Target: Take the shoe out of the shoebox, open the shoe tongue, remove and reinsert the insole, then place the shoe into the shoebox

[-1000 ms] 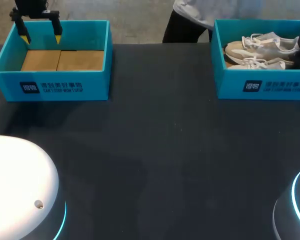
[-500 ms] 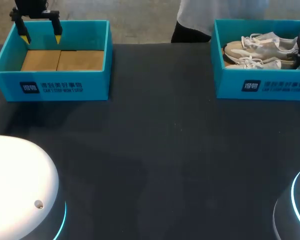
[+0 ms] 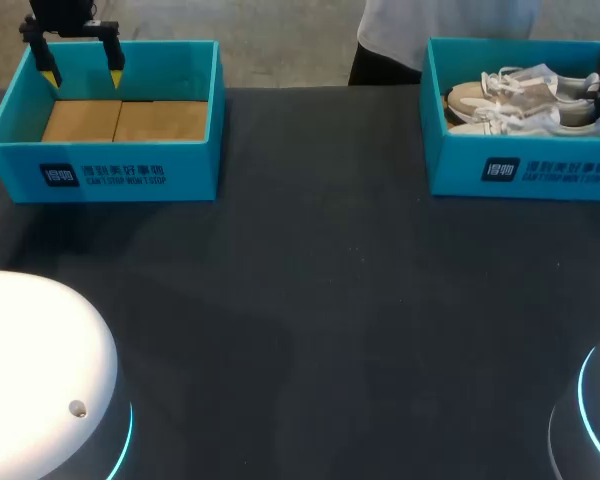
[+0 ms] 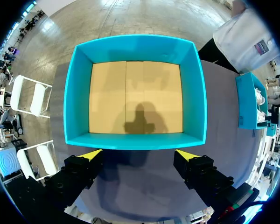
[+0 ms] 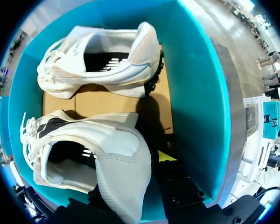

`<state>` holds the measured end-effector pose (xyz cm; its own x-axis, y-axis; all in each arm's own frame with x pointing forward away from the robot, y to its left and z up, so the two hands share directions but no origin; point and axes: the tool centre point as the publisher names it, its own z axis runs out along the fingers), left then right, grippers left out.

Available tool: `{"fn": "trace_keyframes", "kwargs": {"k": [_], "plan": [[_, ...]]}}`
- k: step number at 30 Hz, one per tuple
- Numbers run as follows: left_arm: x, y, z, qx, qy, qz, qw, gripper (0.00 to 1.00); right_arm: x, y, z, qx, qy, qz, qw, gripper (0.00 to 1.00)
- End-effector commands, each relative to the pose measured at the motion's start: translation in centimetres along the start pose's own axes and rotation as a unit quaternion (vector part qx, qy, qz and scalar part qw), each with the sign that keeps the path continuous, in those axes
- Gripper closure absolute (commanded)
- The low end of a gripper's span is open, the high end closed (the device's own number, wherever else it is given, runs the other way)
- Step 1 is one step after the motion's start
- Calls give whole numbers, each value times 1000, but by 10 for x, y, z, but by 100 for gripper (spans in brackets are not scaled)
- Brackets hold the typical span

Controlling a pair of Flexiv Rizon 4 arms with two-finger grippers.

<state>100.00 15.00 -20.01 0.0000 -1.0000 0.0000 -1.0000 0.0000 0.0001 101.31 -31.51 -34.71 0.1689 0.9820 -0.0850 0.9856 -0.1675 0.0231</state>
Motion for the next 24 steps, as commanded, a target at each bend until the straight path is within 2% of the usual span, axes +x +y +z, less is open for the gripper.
{"fn": "trace_keyframes", "kwargs": {"k": [1,8,17,24], "plan": [[0,0,0,0,0,0,1000,0,2,-1,-12,-5,-1,-1,1000,100],[0,0,0,0,0,0,1000,0,-4,9,-25,-21,-9,-2,1000,100],[0,0,0,0,0,0,1000,0,-13,15,-30,-26,-16,-3,1000,100],[0,0,0,0,0,0,1000,0,-19,17,-48,-34,-10,7,999,100]]}}
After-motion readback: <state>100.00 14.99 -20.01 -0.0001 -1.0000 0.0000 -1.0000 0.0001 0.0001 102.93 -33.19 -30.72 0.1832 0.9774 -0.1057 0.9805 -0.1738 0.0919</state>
